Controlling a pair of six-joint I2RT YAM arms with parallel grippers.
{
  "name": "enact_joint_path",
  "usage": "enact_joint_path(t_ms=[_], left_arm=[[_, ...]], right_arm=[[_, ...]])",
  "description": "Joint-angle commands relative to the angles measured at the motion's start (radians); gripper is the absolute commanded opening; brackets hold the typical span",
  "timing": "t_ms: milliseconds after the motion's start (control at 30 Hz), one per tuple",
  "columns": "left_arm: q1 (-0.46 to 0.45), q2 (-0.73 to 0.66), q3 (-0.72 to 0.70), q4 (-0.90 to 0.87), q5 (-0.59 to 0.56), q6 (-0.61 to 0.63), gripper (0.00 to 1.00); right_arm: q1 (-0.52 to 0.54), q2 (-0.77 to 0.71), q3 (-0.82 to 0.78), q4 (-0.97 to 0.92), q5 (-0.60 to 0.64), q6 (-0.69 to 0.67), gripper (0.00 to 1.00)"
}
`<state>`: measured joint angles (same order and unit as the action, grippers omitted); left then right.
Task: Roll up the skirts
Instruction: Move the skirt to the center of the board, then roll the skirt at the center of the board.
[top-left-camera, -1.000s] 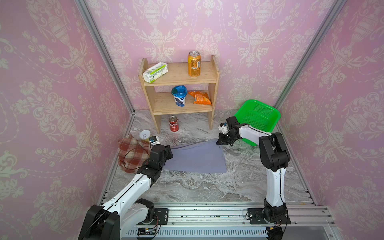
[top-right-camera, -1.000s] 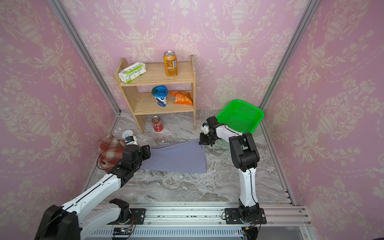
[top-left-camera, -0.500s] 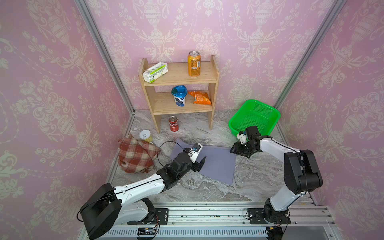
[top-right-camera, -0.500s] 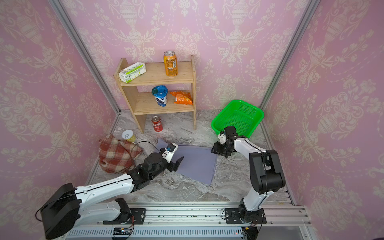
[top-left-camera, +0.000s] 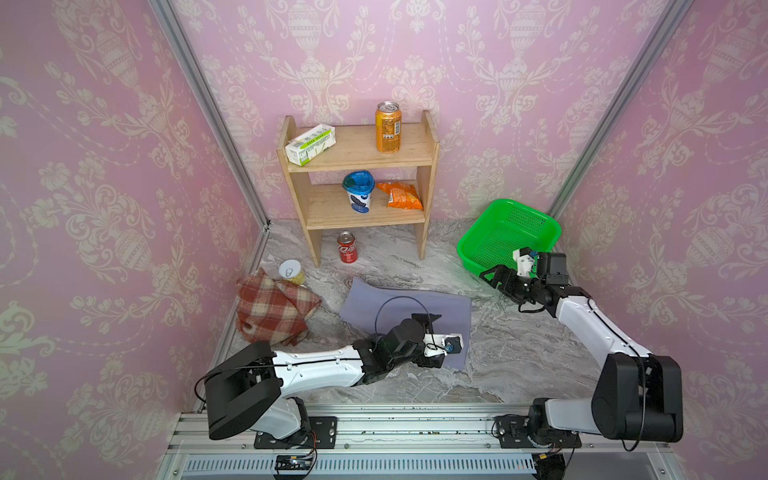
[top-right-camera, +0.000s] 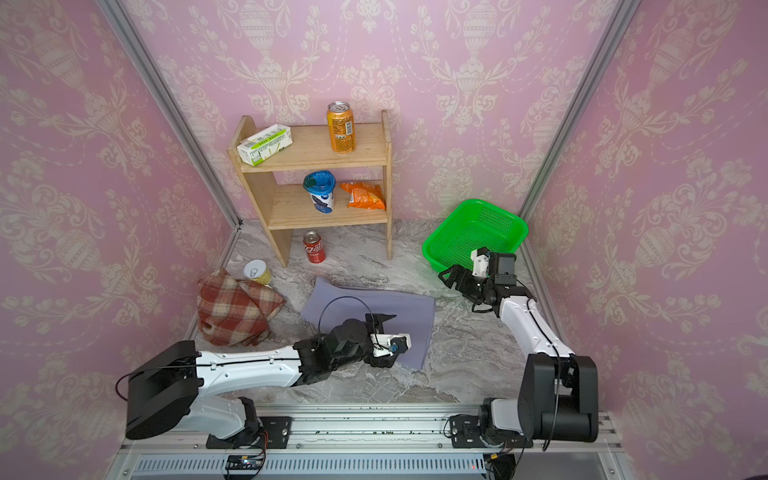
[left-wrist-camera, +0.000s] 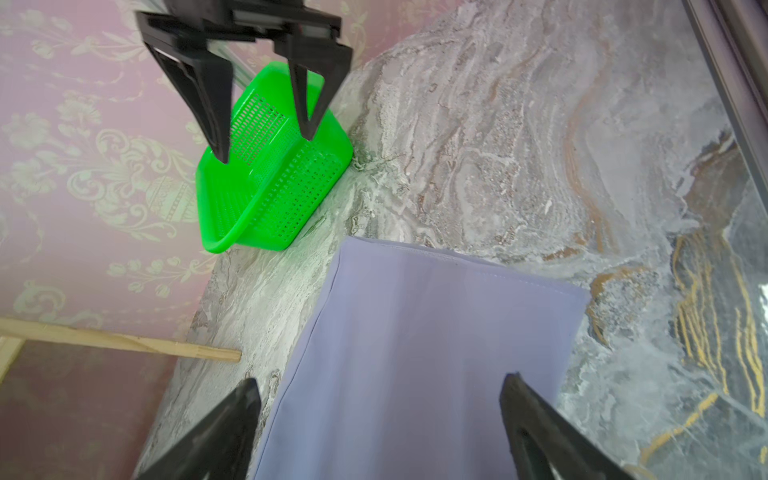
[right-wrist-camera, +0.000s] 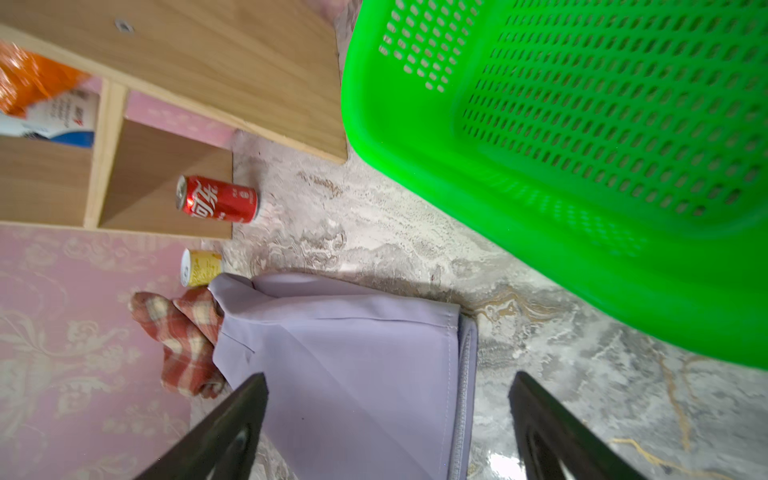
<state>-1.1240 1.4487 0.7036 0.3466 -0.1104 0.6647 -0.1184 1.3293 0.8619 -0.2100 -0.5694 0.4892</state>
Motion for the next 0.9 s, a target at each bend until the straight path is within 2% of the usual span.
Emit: enact_joint_path(t_ms=[0, 33, 67, 100, 133, 167, 333, 400, 733, 867], left_arm=[[-0.040, 0.013, -0.031, 0.001, -0.073, 0.113, 0.82], [-0.052, 0.014, -0.041, 0.014, -0.076, 0.108, 0.71], [-0.060, 0.017, -0.047, 0.023, -0.076, 0.101, 0.56], [-0.071, 0.025, -0.054, 0.037, -0.082, 0.093, 0.47], [-0.082, 0.038, -0.057, 0.051, -0.088, 0.087, 0.46], [-0.091, 0.052, -0.057, 0.061, -0.095, 0.081, 0.48], [-0.136, 0.138, -0.029, 0.099, -0.119, 0.060, 0.73], [-0.146, 0.172, -0.022, 0.117, -0.127, 0.058, 0.76], [-0.146, 0.332, 0.021, 0.211, -0.158, 0.050, 0.78], [-0.146, 0.377, 0.065, 0.227, -0.152, 0.051, 0.75]], right_arm=[[-0.033, -0.049, -0.009, 0.029, -0.033, 0.049, 0.65], [-0.037, -0.059, -0.003, 0.005, -0.017, 0.038, 0.59], [-0.039, -0.065, -0.001, -0.012, -0.005, 0.032, 0.58], [-0.042, -0.068, 0.001, -0.033, 0.014, 0.032, 0.59], [-0.044, -0.067, 0.000, -0.044, 0.025, 0.034, 0.60], [-0.048, -0.065, -0.002, -0.044, 0.028, 0.037, 0.63], [-0.049, -0.052, -0.020, -0.016, 0.033, 0.060, 0.75], [-0.049, -0.050, -0.017, -0.030, 0.047, 0.050, 0.77], [-0.058, -0.057, -0.011, -0.089, 0.072, 0.004, 0.79], [-0.058, -0.059, -0.017, -0.085, 0.078, 0.003, 0.80]])
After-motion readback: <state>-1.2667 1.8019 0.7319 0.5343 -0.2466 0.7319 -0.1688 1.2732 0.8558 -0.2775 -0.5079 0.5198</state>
